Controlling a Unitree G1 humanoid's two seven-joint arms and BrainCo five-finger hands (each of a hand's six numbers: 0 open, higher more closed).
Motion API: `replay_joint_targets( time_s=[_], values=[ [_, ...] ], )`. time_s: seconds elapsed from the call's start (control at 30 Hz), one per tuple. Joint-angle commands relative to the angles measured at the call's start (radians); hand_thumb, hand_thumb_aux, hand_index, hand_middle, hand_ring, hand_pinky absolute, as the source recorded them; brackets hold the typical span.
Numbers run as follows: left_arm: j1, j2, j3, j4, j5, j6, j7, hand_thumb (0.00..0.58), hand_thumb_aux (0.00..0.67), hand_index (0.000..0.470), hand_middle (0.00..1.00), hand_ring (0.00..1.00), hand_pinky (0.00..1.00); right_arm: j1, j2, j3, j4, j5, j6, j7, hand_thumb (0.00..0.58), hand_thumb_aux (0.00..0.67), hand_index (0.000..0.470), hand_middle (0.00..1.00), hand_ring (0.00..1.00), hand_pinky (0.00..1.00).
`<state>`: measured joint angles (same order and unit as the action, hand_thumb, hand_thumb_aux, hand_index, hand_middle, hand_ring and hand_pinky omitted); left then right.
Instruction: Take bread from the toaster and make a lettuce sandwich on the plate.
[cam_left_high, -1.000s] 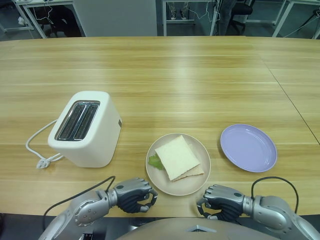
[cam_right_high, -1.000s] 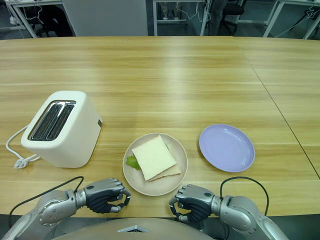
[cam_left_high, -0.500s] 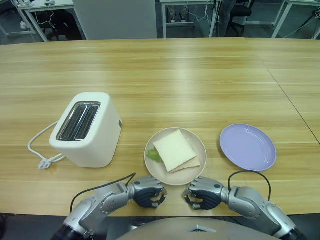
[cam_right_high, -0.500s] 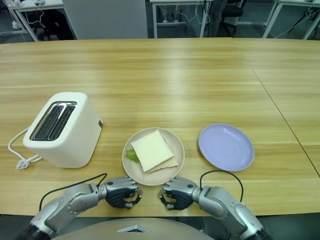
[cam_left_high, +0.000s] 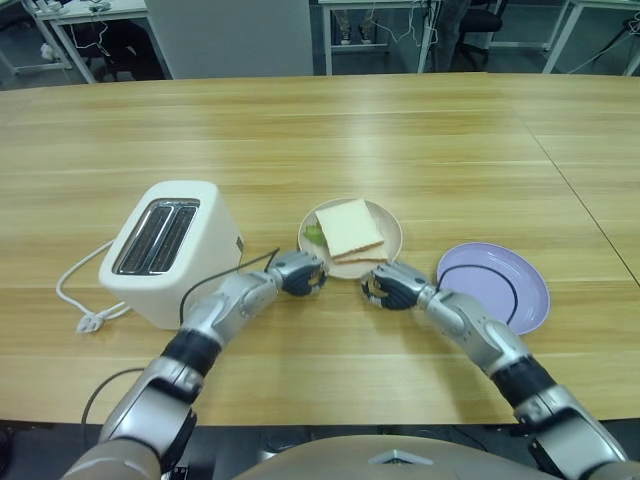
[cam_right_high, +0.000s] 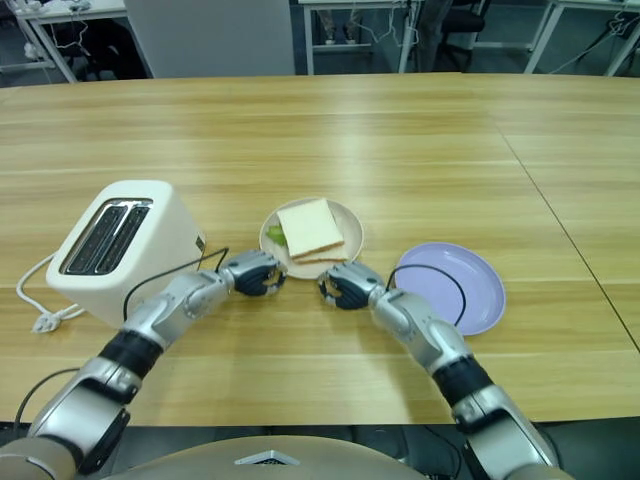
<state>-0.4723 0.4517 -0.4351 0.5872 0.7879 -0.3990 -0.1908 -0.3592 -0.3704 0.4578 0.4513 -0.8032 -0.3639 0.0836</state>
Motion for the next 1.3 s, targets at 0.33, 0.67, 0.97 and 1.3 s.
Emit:
replay_joint_targets(
  time_s=[0.33,0.67,0.97,1.3],
  values=[
    [0.043,0.055,0.012,-0.072,-0.114,-0.063,-0.008,0.58,0.67,0.46,1.0,1.0,1.0,-0.117,-0.061,-0.003,0.079,0.052,-0.077,-0.08,0.58,0.67,0.46,1.0,1.0,1.0],
    [0.608,0.09,0.425,-1.012,-0.705,0.091,-0.102,0.58,0.67,0.46,1.0,1.0,1.0,0.321,-0.175,-0.489,-0.637,0.778,0.005,0.099,0.58,0.67,0.46,1.0,1.0,1.0],
    [0.735,-0.141,0.601,-1.176,-0.896,0.064,0.027,0.0,0.0,0.0,0.0,0.0,0.0,0.504,0.038,-0.675,-0.755,0.966,-0.006,0.015,0.0,0.0,0.0,0.07,0.07,0.07],
    [0.709,-0.267,0.612,-1.01,-1.019,-0.033,0.01,0.0,0.0,0.0,0.0,0.0,0.0,0.493,0.148,-0.67,-0.638,1.057,-0.119,0.093,0.0,0.0,0.0,0.0,0.0,0.0]
  ],
)
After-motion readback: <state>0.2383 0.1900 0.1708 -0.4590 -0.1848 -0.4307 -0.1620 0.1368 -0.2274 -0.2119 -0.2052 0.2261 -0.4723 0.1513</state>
